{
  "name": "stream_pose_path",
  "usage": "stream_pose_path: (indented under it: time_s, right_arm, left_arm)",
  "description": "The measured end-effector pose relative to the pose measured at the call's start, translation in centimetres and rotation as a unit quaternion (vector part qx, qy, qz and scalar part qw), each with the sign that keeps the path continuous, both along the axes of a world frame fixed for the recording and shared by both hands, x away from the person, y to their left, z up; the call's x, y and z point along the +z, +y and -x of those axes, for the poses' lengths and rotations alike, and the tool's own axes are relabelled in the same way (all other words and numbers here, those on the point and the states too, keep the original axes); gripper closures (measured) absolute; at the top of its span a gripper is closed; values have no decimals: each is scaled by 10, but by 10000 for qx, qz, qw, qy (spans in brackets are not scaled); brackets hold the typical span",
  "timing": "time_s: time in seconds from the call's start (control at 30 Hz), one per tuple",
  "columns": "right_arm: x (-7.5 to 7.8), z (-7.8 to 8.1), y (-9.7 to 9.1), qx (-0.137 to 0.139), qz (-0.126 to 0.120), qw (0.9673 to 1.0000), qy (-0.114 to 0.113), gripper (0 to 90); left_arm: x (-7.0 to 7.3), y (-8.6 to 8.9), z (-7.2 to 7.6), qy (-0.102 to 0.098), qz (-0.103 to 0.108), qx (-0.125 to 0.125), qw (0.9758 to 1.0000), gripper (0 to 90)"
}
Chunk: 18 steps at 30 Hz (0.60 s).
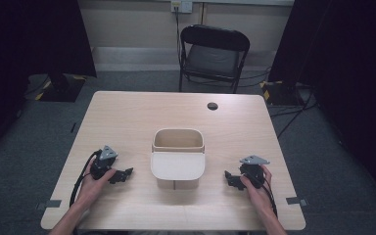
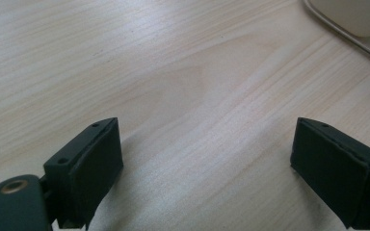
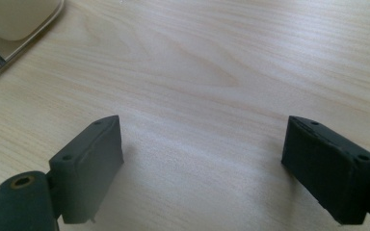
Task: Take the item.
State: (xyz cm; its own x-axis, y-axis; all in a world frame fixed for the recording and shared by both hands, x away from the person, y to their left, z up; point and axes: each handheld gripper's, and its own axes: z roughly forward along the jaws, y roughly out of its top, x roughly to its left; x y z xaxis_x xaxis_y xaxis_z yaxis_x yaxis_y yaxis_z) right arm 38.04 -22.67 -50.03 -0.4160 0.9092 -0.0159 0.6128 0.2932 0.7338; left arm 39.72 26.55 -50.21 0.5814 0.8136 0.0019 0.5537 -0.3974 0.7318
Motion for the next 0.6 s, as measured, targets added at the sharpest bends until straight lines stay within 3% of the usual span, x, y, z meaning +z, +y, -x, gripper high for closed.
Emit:
stream_pose_path:
  time_s: [0.47, 0.6]
  right_arm:
    - [0, 0, 0, 0, 1, 10000, 0, 136]
    - [0, 0, 0, 0, 1, 10000, 0, 136]
  left_arm:
    - [3, 0, 2, -59, -54, 5, 10000, 158]
    - [7, -2, 6, -99, 73, -68, 9999, 159]
